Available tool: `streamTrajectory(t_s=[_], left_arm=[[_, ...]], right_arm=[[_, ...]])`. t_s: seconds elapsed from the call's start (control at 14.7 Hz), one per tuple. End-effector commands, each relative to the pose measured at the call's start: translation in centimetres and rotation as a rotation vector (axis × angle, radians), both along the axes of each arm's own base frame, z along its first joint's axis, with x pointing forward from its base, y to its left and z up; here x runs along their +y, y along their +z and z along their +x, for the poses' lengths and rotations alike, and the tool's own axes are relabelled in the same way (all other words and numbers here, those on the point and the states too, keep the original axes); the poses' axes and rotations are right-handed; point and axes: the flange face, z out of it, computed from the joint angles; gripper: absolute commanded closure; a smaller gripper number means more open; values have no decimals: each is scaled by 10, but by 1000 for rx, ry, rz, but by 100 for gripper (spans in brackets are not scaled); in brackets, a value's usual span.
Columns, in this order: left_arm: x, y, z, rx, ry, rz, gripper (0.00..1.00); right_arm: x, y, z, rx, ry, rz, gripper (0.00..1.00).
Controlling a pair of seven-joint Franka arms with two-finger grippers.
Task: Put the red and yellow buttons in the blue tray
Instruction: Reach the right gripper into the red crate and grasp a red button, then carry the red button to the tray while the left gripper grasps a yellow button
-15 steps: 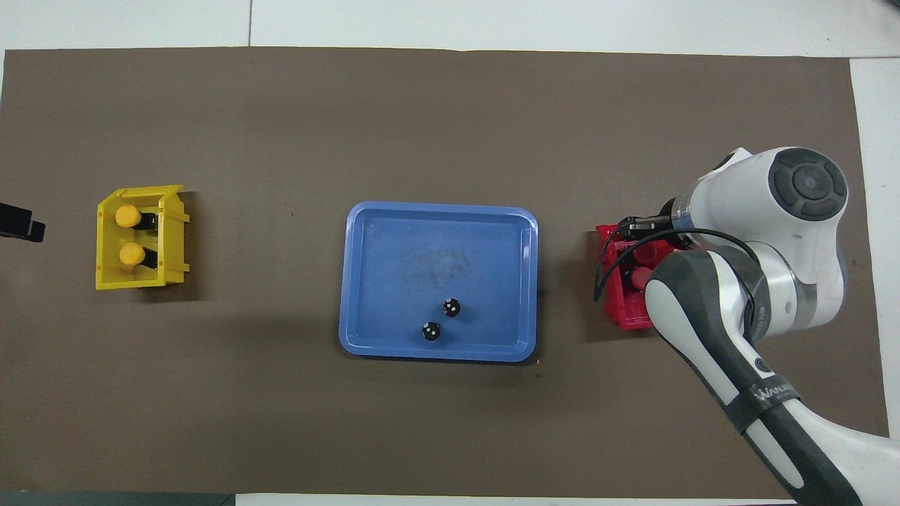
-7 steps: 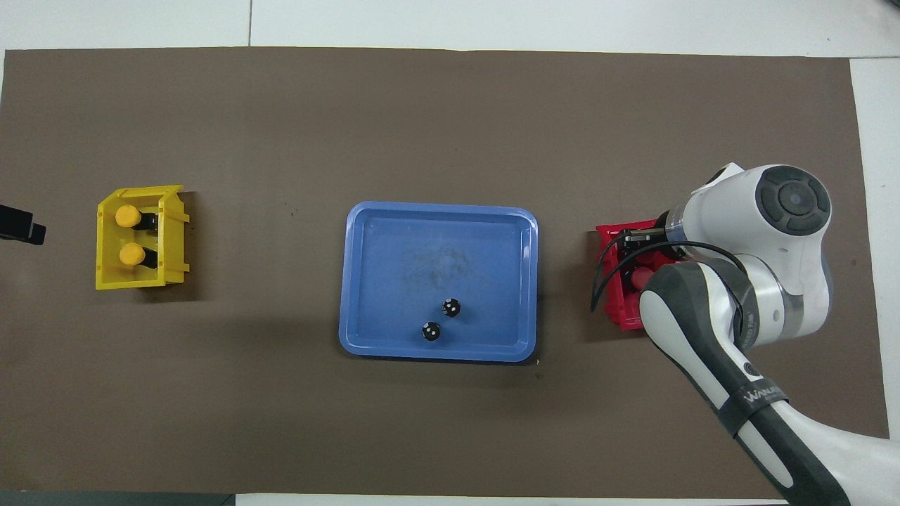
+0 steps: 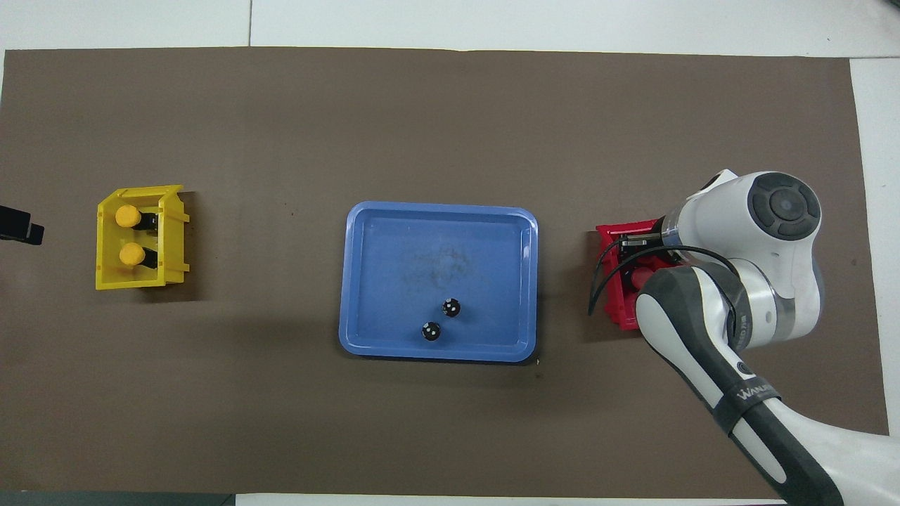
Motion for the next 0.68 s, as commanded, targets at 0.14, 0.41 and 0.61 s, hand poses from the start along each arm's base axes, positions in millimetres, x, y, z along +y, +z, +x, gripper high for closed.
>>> streamTrajectory(t_s=[0.14, 0.41, 0.61], left_arm=[[3, -20, 16, -128, 5, 22, 0], [17, -106, 67, -121, 37, 27, 10], [29, -155, 86, -120, 62, 26, 31]], right_arm=[[-2, 18, 8, 29, 39, -2, 80], [30, 90, 51, 84, 68, 1, 80], [85, 126, 71, 47, 6, 21, 80]])
